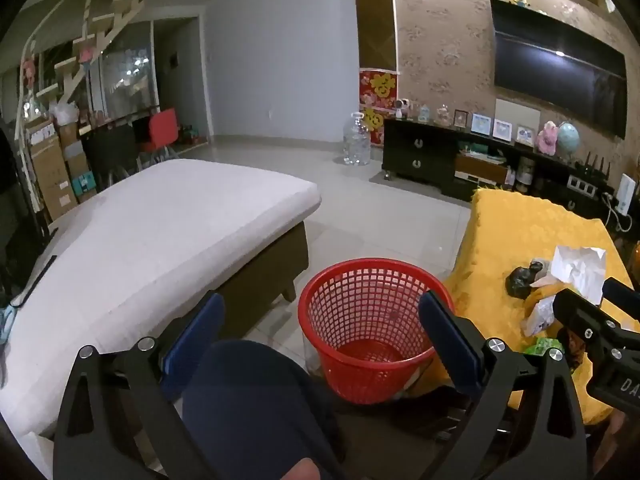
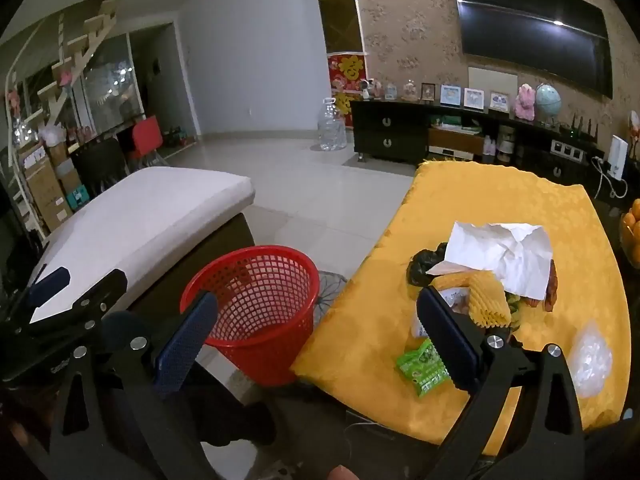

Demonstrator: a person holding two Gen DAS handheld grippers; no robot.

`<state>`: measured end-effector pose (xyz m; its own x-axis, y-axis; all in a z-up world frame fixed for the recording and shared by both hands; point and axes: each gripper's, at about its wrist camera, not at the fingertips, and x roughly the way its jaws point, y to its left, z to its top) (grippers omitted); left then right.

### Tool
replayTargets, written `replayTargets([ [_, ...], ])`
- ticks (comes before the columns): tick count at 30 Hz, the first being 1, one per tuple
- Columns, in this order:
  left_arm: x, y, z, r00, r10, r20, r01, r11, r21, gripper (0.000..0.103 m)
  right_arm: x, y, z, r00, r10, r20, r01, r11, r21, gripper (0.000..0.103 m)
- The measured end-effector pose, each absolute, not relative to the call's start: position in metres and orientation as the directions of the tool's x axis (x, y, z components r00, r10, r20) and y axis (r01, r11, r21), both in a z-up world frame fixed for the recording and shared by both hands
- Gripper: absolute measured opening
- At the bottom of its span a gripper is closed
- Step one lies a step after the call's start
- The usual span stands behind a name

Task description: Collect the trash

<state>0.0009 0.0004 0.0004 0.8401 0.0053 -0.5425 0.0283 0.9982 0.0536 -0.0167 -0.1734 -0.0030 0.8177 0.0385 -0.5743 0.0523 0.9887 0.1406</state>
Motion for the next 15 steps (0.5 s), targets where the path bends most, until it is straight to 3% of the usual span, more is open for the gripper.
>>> replayTargets([
  [15,-0.004,0.002,0.014,0.858,0.028,-0.512,0.006,0.998,0.065,0.094,-0.011,-0.183,0.016,0.839,0.018,-0.544,0.064,0.989,0.131,0.096],
])
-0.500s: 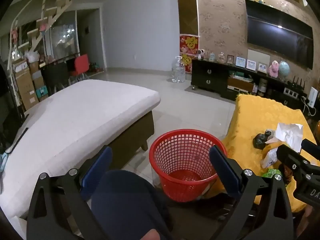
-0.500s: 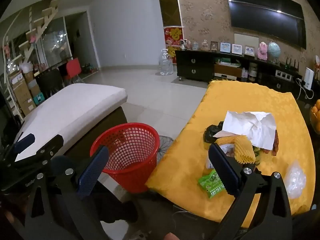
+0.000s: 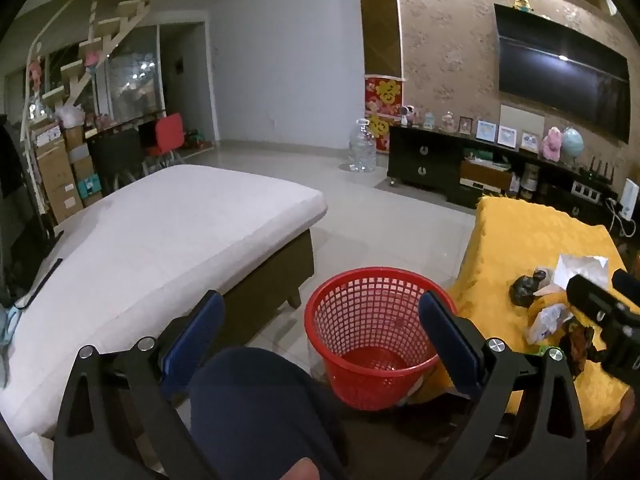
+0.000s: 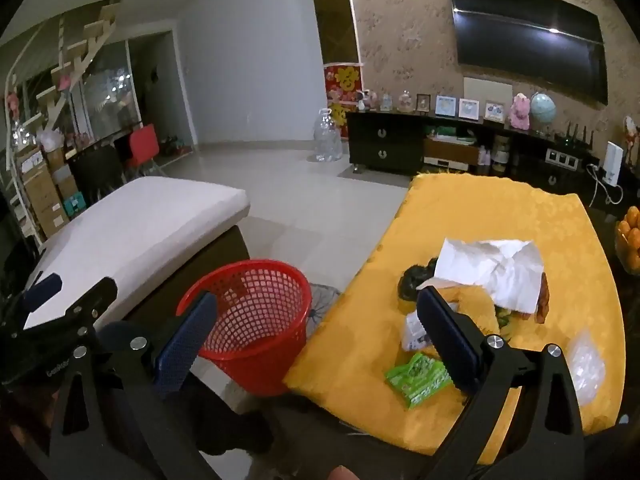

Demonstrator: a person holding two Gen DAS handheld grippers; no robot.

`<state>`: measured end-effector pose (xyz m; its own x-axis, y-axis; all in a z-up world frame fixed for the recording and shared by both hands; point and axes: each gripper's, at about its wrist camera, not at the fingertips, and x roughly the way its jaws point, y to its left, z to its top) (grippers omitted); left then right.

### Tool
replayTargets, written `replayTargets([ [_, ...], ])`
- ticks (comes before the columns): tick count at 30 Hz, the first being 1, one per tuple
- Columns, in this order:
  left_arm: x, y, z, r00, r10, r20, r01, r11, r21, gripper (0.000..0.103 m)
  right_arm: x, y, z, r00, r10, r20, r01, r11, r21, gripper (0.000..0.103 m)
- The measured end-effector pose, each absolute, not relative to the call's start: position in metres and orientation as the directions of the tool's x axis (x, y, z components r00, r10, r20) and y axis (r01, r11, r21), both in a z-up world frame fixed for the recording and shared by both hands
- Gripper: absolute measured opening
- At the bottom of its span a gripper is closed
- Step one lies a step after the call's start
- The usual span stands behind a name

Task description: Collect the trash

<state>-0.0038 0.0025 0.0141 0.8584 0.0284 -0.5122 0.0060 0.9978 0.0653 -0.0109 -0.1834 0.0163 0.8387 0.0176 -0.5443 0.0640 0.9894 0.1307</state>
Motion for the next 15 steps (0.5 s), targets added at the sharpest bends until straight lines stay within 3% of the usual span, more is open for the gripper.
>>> replayTargets([
  [15,-0.0049,0.0039,0.0150,0.868,0.040,-0.494,-0.008,0.998,0.067,0.094,-0.0170,-0.1792,0.0190,0.857,0.023,-0.516,0.056,0.989,0.137,0.096],
])
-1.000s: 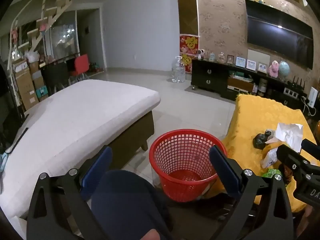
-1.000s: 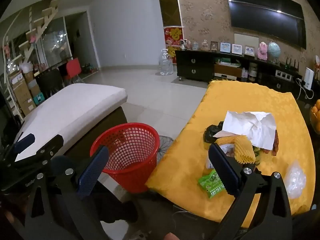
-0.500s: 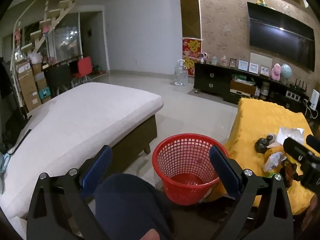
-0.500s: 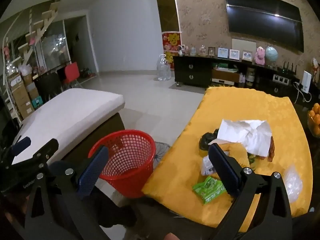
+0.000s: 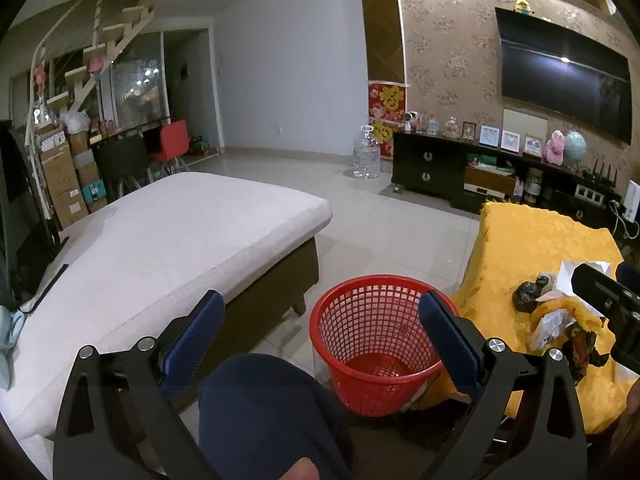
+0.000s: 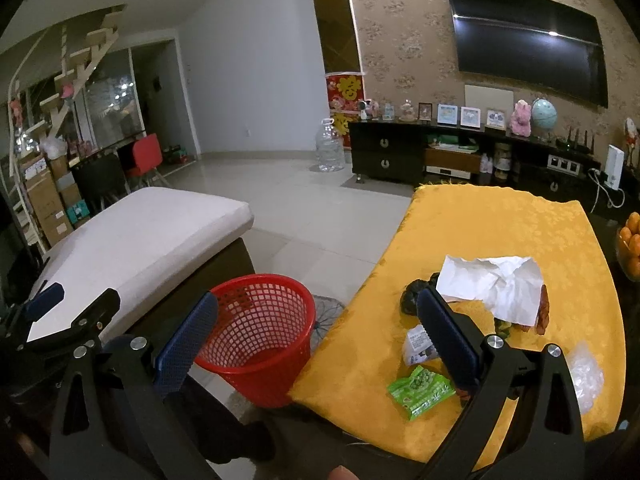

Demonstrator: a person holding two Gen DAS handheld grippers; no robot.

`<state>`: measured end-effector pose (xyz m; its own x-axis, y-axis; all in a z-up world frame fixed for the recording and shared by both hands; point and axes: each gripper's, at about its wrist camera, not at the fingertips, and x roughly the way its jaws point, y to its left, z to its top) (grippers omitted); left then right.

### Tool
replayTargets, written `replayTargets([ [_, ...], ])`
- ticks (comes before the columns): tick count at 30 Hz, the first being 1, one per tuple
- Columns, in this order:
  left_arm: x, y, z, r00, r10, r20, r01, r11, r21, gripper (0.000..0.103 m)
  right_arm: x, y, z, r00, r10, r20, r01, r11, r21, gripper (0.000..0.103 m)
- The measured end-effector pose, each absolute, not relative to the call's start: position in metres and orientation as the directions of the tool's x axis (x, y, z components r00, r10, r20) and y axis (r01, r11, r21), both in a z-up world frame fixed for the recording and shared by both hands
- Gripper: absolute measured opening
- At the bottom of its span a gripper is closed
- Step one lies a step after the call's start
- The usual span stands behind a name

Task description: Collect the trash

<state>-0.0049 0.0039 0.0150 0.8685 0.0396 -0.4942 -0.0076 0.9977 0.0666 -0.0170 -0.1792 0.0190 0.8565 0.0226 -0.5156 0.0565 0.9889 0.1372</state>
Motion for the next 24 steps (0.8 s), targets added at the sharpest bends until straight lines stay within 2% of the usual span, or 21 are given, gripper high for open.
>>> replayTargets([
  [24,-0.0061,0.0035,0.0127,0.865,0.042,-0.500,-0.008,0.997,0.070,0.094,-0.0177,-0.1790,0.0118,0.849,0.031,-0.528,0.057,0.987,0.148,0.096],
])
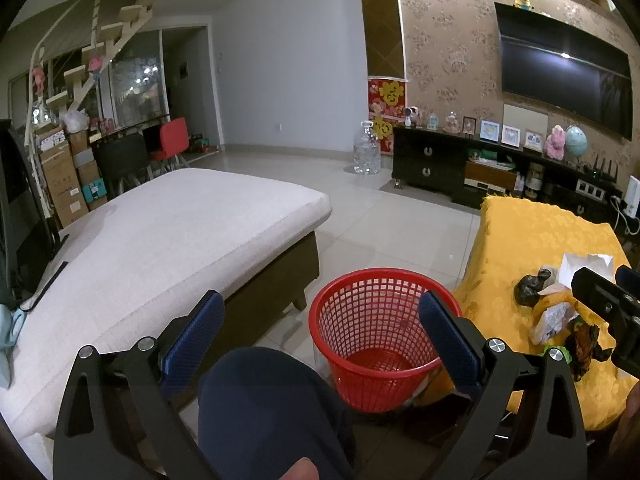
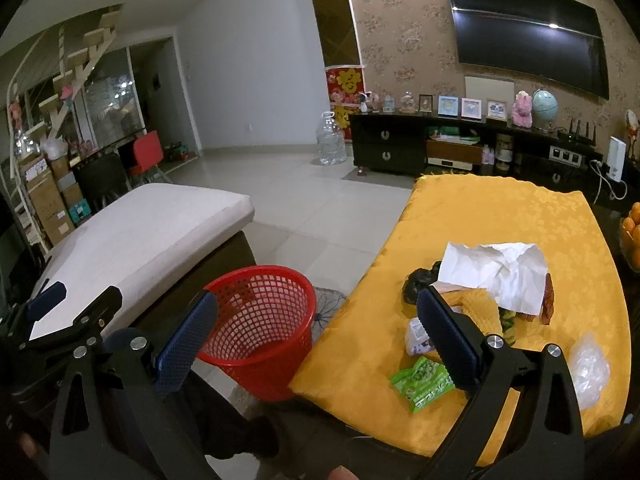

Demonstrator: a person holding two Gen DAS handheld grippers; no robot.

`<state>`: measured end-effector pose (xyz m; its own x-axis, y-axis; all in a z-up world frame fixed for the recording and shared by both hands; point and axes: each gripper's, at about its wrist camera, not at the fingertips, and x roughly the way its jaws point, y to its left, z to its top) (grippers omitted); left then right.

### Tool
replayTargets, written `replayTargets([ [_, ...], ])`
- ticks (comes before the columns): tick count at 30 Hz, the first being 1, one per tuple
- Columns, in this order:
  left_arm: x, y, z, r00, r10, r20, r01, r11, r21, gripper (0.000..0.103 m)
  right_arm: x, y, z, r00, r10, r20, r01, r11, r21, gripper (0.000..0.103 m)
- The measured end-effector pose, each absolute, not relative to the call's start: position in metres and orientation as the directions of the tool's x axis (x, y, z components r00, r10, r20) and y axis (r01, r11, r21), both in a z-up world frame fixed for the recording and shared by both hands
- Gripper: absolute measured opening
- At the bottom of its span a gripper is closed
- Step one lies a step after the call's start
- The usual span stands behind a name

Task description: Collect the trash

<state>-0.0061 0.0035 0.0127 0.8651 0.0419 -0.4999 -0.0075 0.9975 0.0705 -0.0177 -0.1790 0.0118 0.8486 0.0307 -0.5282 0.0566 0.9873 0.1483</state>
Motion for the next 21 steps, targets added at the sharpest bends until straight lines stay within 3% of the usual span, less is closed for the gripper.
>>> replayTargets([
  [21,-0.0058,0.0026,0.0128,0.865,0.043,-0.500,-0.008,0.997,0.071,0.094,-0.0196,-0.1777,0.0070,0.845,0.035,-0.534,0.054,0.987,0.149,0.096],
])
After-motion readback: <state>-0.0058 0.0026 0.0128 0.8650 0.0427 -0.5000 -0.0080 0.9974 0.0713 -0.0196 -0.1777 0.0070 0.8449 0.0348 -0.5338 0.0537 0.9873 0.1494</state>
